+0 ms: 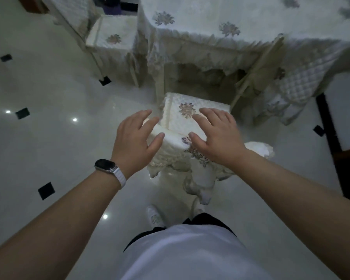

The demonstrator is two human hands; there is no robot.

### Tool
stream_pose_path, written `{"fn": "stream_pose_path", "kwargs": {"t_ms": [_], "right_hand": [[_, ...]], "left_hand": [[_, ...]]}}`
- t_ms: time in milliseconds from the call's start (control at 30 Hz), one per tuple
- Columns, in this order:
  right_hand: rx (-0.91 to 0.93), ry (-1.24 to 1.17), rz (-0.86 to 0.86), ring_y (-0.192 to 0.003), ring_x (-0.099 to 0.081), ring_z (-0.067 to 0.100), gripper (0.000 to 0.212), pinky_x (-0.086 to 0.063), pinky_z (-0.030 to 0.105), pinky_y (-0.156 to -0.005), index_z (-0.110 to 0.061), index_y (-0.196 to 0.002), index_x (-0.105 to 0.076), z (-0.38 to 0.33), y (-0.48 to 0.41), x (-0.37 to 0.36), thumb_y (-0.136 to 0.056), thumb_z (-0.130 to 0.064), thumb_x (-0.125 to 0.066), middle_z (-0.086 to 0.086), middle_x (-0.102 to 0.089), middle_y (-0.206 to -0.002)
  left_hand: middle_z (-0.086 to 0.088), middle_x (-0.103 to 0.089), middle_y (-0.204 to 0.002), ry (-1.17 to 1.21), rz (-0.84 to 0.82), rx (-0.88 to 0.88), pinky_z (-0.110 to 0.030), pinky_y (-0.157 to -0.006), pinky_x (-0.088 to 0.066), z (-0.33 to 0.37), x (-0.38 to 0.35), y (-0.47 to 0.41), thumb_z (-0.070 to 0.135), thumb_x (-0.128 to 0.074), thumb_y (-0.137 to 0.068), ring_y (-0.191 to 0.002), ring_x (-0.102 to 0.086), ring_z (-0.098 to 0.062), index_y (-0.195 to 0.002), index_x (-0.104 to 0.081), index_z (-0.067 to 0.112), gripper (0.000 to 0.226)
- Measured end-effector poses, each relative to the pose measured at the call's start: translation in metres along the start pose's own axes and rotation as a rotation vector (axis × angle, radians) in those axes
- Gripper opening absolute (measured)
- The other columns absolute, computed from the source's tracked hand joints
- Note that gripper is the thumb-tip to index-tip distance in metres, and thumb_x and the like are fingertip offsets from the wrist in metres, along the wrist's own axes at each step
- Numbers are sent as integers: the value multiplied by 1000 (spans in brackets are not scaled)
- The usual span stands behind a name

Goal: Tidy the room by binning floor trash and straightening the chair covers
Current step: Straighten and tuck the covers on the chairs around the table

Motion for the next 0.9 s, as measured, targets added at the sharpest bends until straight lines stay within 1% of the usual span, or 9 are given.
{"fn": "stream_pose_path", "kwargs": {"t_ms": [100, 200, 367, 500, 600, 700, 800, 900], "right_hand": [[-89, 26, 41, -120, -51, 31, 54, -36, 47, -101, -13, -126, -61, 10, 23, 12, -90, -50, -45, 11, -58, -132], [-161, 30, 42, -120, -51, 31, 53, -37, 48, -102, -14, -125, -61, 20, 48, 16, -91, -50, -45, 11, -58, -132], [-244, 13, 65, -120, -51, 30, 52, -36, 47, -103, -14, -124, -61, 32, 83, 19, -91, -51, -45, 10, -58, -131], [-268, -6, 70, -119, -51, 30, 54, -34, 45, -102, -13, -124, -62, 37, 106, 19, -91, -52, -41, 10, -59, -130], [-282, -34, 10, -125, -47, 29, 56, -31, 46, -106, -16, -127, -58, 44, 117, 9, -91, -55, -39, 9, -55, -135], [-283, -38, -29, -127, -45, 27, 55, -29, 46, -107, -17, -128, -56, 49, 122, -1, -91, -55, -38, 7, -53, -137], [-284, -56, -5, -123, -47, 27, 54, -32, 45, -105, -16, -128, -56, 50, 124, -9, -92, -54, -41, 7, -54, -133], [-269, -62, 54, -119, -49, 28, 54, -35, 45, -102, -15, -127, -57, 50, 121, -14, -92, -54, -42, 8, -56, -128]], "left_hand": [[-12, -56, -137, 39, -41, -75, -48, -103, -39, 17, -9, -3, 41, -53, -93, -125, -51, -32, -128, -62, 13, 46], [-12, -56, -138, 55, -71, -125, -48, -103, -37, 35, -19, -2, 43, -52, -93, -126, -51, -32, -128, -62, 14, 47], [-12, -57, -135, 70, -86, -199, -48, -101, -41, 62, -32, 1, 40, -57, -93, -123, -53, -32, -126, -64, 13, 43], [-11, -57, -135, 31, -122, -215, -48, -101, -40, 75, -43, 13, 41, -55, -92, -122, -53, -32, -125, -64, 15, 43], [-10, -58, -133, 0, -149, -212, -49, -102, -41, 76, -52, 20, 41, -56, -90, -121, -53, -32, -125, -64, 16, 43], [-8, -58, -132, -29, -153, -201, -46, -102, -41, 75, -59, 25, 42, -56, -91, -122, -53, -30, -128, -62, 16, 45], [-6, -57, -134, -36, -166, -193, -46, -104, -39, 73, -64, 24, 43, -56, -93, -125, -50, -28, -132, -59, 18, 46], [-6, -56, -135, -38, -191, -181, -48, -106, -36, 63, -71, 17, 49, -49, -95, -127, -48, -28, -134, -57, 20, 49]]}}
Point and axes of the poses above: each hand's wrist, its own y-axis away from the middle knuckle, its own x-axis out of the back of the hand, z = x × y, the point moved 8 cm from there along -y, towards the middle knuckle
